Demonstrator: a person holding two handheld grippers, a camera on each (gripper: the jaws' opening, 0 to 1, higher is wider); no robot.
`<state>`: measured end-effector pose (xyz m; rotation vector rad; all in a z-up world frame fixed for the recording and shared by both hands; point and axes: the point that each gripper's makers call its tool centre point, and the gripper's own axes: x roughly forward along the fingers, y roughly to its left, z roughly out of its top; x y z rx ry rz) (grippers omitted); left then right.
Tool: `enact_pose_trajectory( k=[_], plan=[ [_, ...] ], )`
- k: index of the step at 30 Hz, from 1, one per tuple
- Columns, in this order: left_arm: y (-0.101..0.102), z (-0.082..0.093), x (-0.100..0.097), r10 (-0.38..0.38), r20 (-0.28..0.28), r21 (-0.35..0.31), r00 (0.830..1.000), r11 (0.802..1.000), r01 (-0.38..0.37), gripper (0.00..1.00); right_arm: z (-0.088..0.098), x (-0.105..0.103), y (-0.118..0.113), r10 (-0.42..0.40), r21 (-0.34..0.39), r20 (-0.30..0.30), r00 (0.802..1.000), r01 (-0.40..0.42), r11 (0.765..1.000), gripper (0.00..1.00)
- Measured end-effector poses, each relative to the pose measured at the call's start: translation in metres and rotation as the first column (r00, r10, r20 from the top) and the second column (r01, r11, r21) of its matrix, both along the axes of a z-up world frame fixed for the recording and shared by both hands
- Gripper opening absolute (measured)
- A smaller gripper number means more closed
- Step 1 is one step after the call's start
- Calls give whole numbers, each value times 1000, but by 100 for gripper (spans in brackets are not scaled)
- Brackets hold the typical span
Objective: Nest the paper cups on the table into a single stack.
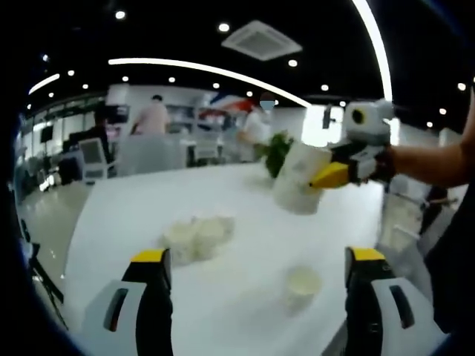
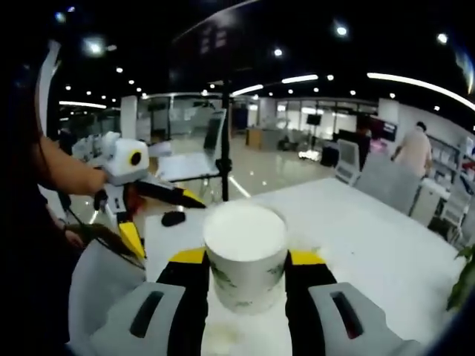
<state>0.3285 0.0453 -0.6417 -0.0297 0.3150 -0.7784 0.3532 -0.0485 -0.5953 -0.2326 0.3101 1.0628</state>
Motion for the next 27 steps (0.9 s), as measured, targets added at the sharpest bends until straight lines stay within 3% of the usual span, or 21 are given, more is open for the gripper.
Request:
enact_pose_trajectory(
  k=[8,11,17,22,27],
  plan=[
    [-13,0,-10,-69,-17,-4,997,998,69,93,6,-20,3,38,42,-15,999,-37,998,37],
    [-28,2,-22,-145,-26,-27,989,989,144,91,11,-29,8,74,111,-23,997,-71,991,37],
    [-55,13,-43,-264,-21,-67,964,963,262,75,27,-36,15,104,237,3,995,-101,966,36],
    [-68,29,-53,-328,18,-111,945,938,328,61,27,-40,20,126,231,5,992,-123,965,36],
    [-66,41,-49,-319,34,-154,947,935,320,46,27,-45,20,151,229,1,989,-147,962,37]
  ],
)
